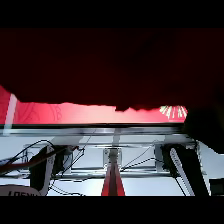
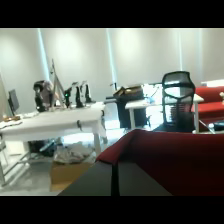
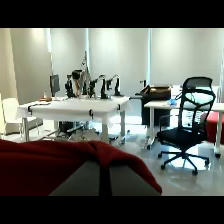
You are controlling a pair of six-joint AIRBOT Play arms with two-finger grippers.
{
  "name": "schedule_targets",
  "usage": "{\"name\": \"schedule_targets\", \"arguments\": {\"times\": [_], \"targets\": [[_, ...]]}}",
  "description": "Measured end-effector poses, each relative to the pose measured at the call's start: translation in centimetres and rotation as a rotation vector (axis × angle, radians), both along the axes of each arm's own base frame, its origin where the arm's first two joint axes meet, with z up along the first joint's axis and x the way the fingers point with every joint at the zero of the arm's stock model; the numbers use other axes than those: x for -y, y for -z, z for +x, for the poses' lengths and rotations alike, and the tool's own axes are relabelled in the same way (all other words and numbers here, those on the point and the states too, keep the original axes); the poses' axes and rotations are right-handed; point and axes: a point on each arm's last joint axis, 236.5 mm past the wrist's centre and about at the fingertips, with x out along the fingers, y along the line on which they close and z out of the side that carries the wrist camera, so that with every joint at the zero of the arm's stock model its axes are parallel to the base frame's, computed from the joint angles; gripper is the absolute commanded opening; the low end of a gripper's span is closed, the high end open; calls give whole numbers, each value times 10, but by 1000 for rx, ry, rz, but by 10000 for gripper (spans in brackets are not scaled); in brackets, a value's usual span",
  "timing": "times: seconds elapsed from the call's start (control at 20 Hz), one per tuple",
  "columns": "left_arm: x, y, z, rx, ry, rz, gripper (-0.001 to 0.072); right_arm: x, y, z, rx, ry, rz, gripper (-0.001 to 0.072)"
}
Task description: Fold the clothes and pants, and hang the long-sleeved shirts on hangers.
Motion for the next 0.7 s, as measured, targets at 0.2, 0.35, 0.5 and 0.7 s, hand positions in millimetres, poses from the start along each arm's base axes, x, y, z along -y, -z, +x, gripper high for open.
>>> {"name": "schedule_targets", "arguments": {"times": [0.2, 0.35, 0.5, 0.7], "targets": [[-16, 61, 56, -215, 99, -62, 8, 4, 59, 84, -248, -36, -1, 16], [-8, 150, 114, -500, 282, -122, 8, 7, 148, 159, -556, -85, 3, 16], [5, 267, 171, -821, 407, -142, 8, 10, 244, 218, -842, -135, 29, 17], [19, 418, 225, -1147, 451, -128, 8, 18, 355, 275, -1093, -152, 88, 17]]}}
